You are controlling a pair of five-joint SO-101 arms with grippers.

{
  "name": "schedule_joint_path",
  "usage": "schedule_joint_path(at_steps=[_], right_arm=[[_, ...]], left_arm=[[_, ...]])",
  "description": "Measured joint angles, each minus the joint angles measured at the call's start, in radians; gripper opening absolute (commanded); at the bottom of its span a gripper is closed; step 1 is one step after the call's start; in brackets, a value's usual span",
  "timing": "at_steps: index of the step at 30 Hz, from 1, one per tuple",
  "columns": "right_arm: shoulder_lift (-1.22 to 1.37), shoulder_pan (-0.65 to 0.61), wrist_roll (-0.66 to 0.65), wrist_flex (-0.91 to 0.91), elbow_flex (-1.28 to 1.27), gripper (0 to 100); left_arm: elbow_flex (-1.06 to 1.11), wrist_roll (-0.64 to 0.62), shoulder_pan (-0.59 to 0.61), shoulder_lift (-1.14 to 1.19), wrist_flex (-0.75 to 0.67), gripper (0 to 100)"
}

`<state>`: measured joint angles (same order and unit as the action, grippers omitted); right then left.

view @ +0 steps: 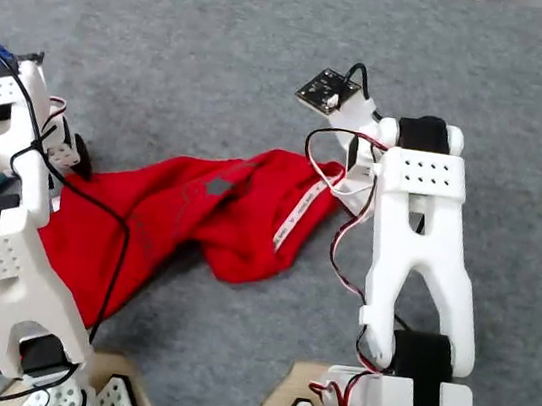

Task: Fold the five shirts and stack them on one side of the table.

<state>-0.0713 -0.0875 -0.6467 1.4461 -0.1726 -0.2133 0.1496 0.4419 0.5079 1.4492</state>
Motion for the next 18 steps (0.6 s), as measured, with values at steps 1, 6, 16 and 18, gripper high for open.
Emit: schedule_joint_path(at_steps=[1,6,16,18], right_arm=[[0.0,0.0,0.0,0.0,0.0,44.7],[0.0,0.0,0.0,0.0,0.0,44.7],[0.0,0.0,0.0,0.0,0.0,44.7],[0.0,0.0,0.0,0.0,0.0,44.7]], left_arm=[[-0.012,-0.002,-0.003,0.011,-0.002,14],[-0.069,0.0,-0.018,0.089,0.003,14],[-0.172,0.0,-0.023,0.195,0.014,13],[-0.186,0.0,-0.025,0.201,0.034,13]])
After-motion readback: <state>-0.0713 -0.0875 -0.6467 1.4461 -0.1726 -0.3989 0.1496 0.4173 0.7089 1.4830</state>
